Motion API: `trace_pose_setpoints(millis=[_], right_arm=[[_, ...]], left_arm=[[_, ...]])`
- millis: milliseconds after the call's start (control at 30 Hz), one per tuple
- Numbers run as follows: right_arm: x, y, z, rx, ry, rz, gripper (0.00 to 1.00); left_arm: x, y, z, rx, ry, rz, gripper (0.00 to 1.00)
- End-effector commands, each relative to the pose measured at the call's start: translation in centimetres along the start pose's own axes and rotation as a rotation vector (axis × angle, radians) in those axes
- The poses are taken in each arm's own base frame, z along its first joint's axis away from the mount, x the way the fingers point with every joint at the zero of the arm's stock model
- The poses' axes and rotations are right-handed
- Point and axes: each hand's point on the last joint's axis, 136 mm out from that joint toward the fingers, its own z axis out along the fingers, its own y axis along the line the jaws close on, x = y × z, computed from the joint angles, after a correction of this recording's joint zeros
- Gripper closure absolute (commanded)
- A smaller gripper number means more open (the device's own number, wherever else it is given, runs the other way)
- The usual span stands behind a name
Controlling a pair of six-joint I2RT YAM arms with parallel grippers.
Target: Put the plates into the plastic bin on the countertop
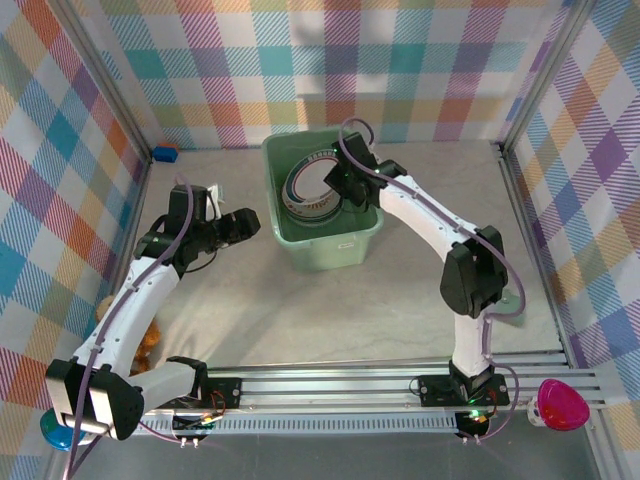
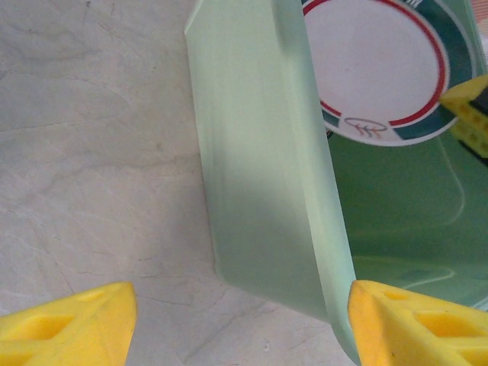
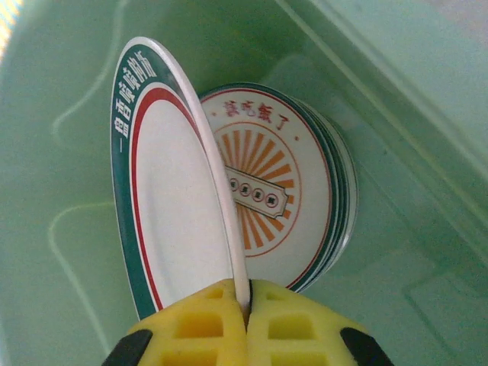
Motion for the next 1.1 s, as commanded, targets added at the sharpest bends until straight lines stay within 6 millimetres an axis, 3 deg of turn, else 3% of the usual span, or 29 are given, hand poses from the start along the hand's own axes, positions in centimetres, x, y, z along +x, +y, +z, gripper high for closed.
trace_pose_setpoints(millis=[0,433,933,1067], right_arm=[[-0.7,1.1,-0.5,0.003,-0.066,0.130,1.00],[1.4,0.6,4.1,0.055,-0.057,0.298,1.00],[4.2,-0.8,6.2,0.112,0.026,0.356,1.00],[4.0,-0.6,5.1,0.156,-0.018,0.322,1.00]], left_arm=[[-1.1,0.1,-1.0,-0.018,-0.024,0.014,0.27],[-0.7,1.0,-2.2,-0.032,-0.024,0.024,0.27],[-0.4,1.3,-2.4,-0.019,-0.024,0.020,0.27],[-0.3,1.4,-2.6,-0.021,-0.024,0.023,0.27]])
